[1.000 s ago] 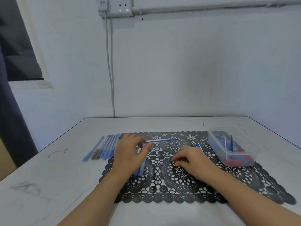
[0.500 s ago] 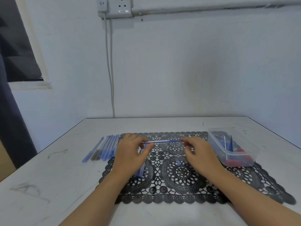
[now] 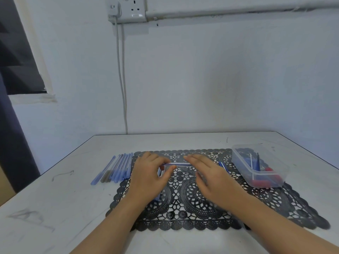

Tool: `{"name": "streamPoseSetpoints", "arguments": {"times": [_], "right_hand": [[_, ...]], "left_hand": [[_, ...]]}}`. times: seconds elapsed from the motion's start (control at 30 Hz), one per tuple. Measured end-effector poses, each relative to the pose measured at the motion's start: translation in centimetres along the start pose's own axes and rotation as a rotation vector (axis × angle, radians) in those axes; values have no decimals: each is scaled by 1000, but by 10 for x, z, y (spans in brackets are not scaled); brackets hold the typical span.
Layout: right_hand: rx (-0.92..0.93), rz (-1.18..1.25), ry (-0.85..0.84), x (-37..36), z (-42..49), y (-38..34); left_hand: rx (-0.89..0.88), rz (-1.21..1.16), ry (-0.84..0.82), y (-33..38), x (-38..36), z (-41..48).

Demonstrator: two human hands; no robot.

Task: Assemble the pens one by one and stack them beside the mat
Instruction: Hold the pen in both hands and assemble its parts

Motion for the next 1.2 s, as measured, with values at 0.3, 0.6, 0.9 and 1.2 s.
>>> {"name": "streamPoseSetpoints", "arguments": {"times": [0.3,0.6,0.9,1.2], "right_hand": [[15,-80,90,7,3,5],[-69,-207,114,13,4,19],[-150,-238,102,15,4,38],[-174,-273,122,35,3,56]], "left_hand": [[29,-2,-15,-4,0,0],[41,-9,-31,-6,0,-1],[60,-24,-12,-8,2,1],[63,-19,-6,-9,3,0]]}}
Point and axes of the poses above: each hand's wrist, its own z-axis towards the middle knuckle, its own x-axis out of the back of the hand, y = z × x, the point moved 5 cm from there along z, towards the middle knuckle, and after that the axes turned 7 degrees about -z, right-handed, at the moved point
